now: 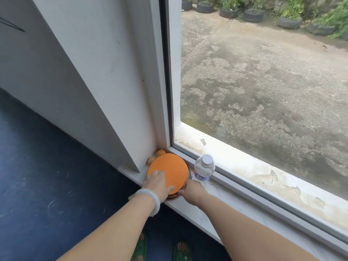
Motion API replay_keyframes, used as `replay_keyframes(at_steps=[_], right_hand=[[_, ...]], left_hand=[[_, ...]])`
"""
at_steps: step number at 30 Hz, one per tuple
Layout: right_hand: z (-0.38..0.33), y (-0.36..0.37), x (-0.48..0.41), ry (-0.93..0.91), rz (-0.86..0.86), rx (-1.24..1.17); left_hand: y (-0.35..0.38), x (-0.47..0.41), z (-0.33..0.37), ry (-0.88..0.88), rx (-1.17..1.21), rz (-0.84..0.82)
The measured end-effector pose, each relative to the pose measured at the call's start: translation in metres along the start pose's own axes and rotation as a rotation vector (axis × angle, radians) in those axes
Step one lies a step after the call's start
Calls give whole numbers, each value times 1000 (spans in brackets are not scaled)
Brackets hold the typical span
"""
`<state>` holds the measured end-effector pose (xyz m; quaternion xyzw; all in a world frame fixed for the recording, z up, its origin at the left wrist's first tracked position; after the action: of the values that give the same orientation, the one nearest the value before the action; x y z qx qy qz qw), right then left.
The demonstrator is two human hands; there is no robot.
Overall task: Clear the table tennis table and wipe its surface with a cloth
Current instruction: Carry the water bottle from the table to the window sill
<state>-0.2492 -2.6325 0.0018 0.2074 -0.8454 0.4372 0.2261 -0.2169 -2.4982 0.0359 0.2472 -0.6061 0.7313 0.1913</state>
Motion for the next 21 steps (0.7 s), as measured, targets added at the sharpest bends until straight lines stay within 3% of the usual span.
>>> replay_keyframes(at_steps=[10, 21], right_hand=[[-96, -5, -23, -278, 27, 145], [-282, 67, -14, -603, -116, 301]], left_hand=[[-31, 27, -85, -201, 176, 98], [-51, 117, -278, -591, 323, 259]])
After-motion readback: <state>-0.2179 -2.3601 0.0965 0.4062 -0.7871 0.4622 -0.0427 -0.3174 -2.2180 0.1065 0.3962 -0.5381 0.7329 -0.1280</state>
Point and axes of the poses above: each hand's wrist, its own x-axis away from the middle knuckle, its own y-axis out of the palm, z = x × y, the point moved 4 cm from there along -x, towards the middle knuckle, and after that the axes turned 13 degrees about -y, right-handed, at the moved point
